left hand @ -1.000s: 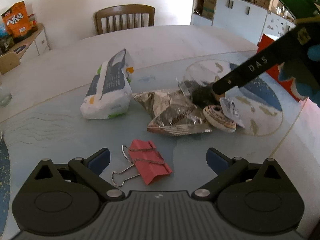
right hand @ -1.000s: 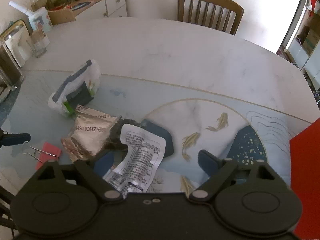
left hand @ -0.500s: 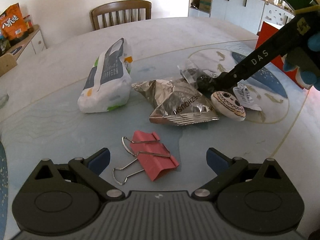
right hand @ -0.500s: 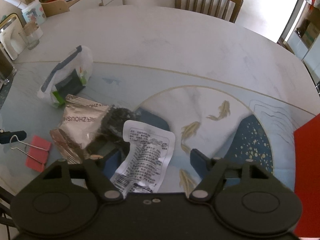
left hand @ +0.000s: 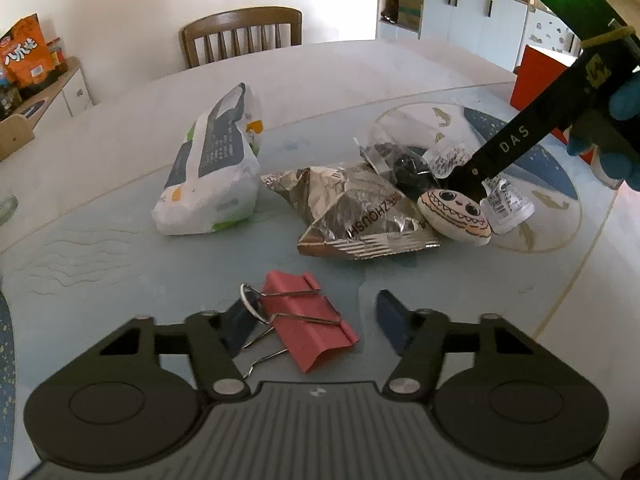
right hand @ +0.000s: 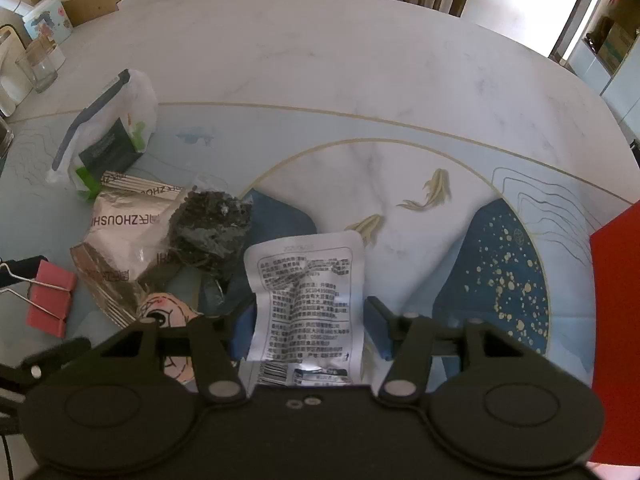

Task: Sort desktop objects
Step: 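Grasp the red binder clip with the left tool while the right tool grasps the white printed sachet, then carry the binder clip and white sachet with both tools over the red box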

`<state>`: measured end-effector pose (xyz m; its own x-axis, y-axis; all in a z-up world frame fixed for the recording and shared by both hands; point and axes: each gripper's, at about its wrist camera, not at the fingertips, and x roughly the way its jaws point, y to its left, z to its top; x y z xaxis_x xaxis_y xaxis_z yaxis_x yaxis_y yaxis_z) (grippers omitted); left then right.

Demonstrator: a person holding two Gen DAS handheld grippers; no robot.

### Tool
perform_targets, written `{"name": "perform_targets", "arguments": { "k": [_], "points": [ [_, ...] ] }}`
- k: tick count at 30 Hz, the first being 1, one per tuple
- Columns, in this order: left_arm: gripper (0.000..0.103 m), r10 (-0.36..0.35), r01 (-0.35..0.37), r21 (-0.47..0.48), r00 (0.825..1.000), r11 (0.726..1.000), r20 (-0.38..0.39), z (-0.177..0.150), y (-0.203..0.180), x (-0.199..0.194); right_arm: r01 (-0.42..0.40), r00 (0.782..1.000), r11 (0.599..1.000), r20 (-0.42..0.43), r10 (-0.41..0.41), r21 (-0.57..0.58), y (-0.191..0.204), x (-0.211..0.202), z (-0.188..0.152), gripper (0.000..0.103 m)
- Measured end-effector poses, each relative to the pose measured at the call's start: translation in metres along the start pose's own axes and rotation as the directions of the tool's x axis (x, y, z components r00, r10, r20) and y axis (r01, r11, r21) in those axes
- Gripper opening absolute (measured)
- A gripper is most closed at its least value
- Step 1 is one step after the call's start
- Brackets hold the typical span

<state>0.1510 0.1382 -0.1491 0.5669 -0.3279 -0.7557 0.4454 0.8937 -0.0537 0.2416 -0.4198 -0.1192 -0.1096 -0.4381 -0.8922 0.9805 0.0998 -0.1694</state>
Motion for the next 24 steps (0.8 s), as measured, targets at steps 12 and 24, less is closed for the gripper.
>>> {"name": "perform_targets", "arguments": {
  "k": [12, 24],
  "points": [
    [0.037, 0.039, -0.039, -0.044, 0.999, 0.998, -0.001, 0.003, 0.0, -0.003, -0.003, 1.0, 1.0, 0.01, 0.002, 0.007, 0.0, -0.001, 0.001, 0.055],
    [0.033, 0.061, -0.06, -0.073, 0.998, 0.996, 0.002, 0.001, -0.005, -0.01, -0.015, 1.0, 1.0, 0.016, 0.014, 0.022, -0.02, -0.021, -0.02, 0.053]
  ]
}}
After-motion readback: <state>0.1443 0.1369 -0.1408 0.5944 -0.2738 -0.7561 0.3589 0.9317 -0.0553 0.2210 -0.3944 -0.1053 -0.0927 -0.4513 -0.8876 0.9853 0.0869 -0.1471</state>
